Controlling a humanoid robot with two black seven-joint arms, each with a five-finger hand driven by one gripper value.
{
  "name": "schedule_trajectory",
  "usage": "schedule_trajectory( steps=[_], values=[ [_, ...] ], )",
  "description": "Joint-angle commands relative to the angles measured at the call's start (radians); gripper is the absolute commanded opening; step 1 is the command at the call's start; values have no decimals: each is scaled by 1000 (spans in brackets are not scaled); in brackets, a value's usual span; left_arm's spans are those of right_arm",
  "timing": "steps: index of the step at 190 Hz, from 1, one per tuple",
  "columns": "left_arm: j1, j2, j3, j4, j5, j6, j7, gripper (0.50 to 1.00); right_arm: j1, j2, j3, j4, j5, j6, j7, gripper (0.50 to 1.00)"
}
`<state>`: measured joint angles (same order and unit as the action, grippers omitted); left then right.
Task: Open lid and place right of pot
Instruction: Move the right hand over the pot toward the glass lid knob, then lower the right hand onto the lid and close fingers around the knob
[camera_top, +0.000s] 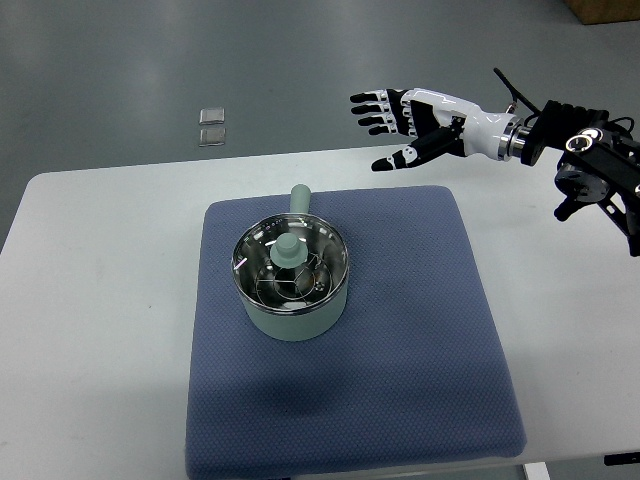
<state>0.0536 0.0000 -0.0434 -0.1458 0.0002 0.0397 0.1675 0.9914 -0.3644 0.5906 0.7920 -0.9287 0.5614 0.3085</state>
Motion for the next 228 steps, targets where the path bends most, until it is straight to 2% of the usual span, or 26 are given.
schedule_trajectory(
  steps=[1,29,73,99,132,191,228],
  values=[
    [0,0,-1,-1,0,0,0,1000,42,4,-5,42,-225,8,47,932],
    [0,0,0,0,0,0,0,1000,81,9,-26,138,-498,29,69,932],
    [0,0,-1,-1,0,0,0,1000,214,32,-207,208,-602,49,66,932],
    [0,0,0,0,0,0,0,1000,285,102,-304,207,-636,49,61,932],
    [0,0,0,0,0,0,0,1000,319,160,-319,194,-659,46,55,930],
    [0,0,0,0,0,0,0,1000,343,188,-361,162,-682,40,55,928],
    [0,0,0,0,0,0,1,1000,328,211,-361,150,-684,-5,55,919]
  ],
)
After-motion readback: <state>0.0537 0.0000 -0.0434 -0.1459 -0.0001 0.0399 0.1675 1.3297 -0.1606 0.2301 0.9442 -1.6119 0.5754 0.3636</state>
